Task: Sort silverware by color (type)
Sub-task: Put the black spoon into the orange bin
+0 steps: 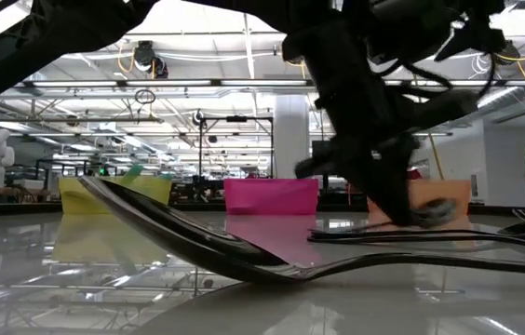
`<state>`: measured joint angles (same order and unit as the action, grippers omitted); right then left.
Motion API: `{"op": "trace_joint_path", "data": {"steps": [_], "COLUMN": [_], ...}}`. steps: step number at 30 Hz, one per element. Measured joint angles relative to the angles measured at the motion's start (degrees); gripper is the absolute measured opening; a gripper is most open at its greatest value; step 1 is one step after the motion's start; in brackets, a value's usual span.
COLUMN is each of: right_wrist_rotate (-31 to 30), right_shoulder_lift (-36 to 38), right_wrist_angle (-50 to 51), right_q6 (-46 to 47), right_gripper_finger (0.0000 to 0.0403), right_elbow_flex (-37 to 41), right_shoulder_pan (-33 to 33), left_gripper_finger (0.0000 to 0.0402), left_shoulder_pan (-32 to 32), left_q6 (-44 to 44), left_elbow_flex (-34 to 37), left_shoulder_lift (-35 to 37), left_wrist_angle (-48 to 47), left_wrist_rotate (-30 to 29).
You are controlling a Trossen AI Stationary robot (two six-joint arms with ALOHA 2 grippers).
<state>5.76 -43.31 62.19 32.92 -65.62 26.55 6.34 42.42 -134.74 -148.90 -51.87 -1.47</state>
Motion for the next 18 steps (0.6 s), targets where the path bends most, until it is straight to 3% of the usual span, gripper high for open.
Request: {"op": "trace_joint_path", "data": {"steps": [4, 10, 18], "right_wrist_rotate": [-1.66, -2.91, -4.65], "right_shoulder_lift": [0.71, 1.60, 4.45], "right_wrist_angle": [0.14, -0.77, -2.45], "right_q6": [-0.89, -2.38, 1.94], "right_gripper_finger": [0.0212, 0.0212, 0.0212], "right_elbow_flex": [-3.72, -9.48, -9.86], "right_shoulder_pan": [-0.04, -0.02, -0.04], "left_gripper_finger": [0.0002, 0.0001, 0.0001], "left_shoulder_pan": [-1.15, -2.31, -4.22], "left_q6": [0.12, -0.25, 2.22], "left_elbow_flex": [0.09, -0.11, -0.18], "left_shoulder_lift": [2.80, 7.71, 15.49], "left_wrist_angle": [-2.84, -3.45, -0.61], "left_wrist_rotate": [-5.10, -6.08, -9.20]}}
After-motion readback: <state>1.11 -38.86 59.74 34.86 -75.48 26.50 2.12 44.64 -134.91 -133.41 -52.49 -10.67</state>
